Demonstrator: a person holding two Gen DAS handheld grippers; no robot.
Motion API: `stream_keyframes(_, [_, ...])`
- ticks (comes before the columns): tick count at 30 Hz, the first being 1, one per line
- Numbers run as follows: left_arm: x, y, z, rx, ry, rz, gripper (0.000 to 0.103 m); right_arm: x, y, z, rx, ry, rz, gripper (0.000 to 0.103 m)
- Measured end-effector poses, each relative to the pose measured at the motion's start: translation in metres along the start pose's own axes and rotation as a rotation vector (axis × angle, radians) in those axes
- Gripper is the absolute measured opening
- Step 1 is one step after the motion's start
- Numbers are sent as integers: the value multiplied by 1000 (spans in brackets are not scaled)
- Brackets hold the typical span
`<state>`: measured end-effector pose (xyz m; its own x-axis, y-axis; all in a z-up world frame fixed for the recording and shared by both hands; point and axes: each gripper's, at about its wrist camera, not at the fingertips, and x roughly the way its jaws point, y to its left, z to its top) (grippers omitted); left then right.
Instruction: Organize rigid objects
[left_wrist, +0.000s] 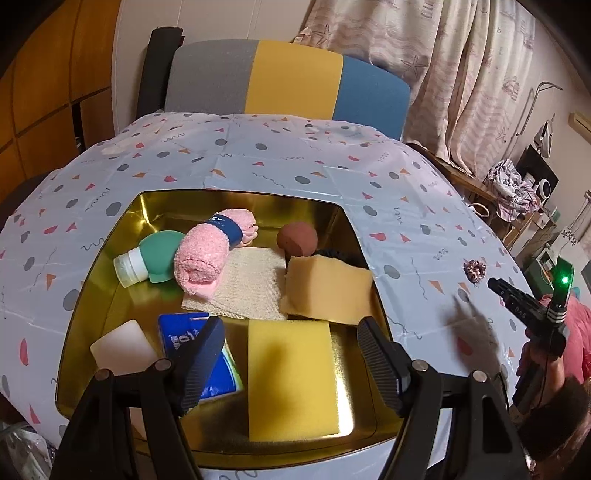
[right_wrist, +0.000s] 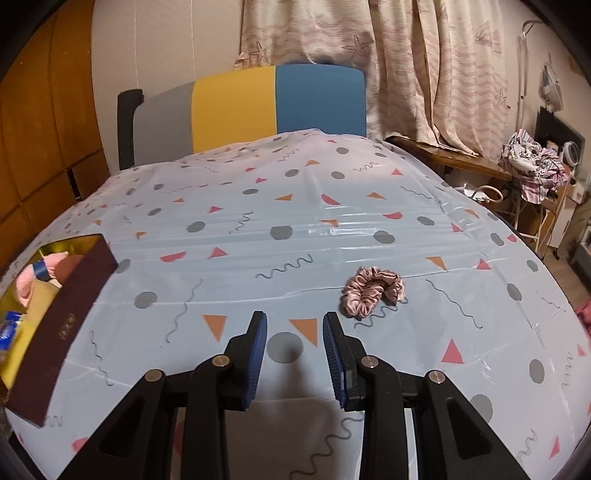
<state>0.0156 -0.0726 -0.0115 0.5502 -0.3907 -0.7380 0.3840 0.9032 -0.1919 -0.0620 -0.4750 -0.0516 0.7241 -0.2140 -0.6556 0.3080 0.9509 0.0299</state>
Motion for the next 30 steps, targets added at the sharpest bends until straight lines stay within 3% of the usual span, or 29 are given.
stream_keyframes(1, [-1,0,-1,0,-2,-1,75,1,-3,3,14,0,-12,35])
stream_keyframes(3, [-2,-1,-3,1,3,-3,75,11,-17,10,71,32,-46,77])
stream_keyframes(5, [-2,-1,-5,0,7,-6,75,21,-38,18,151,16,-129,86])
stream_keyframes(8, [0,-2,-6,-2,17,-2,75,47,-55,29,189,85,-135,86])
stream_keyframes(11, [3,-3,-6,3,26,5,75,84,-50,34,83,195,-205,85])
stream_keyframes(15, [3,-2,-5,21,18,32,75,109,-52,35,57,231,-238,81])
stream_keyframes(17, [2,-1,-4,27,8,48,75,118,-57,33,66,249,-233,73])
stream_keyframes(21, [2,5,-4,17,-2,65,75,114,-63,31,115,220,-161,38])
stream_keyframes(26, [4,8,-6,-6,7,55,75,91,-50,24,129,201,-91,34])
stream_keyframes(30, [-1,9,-9,-5,-25,109,75,63,-23,21,101,168,-15,34])
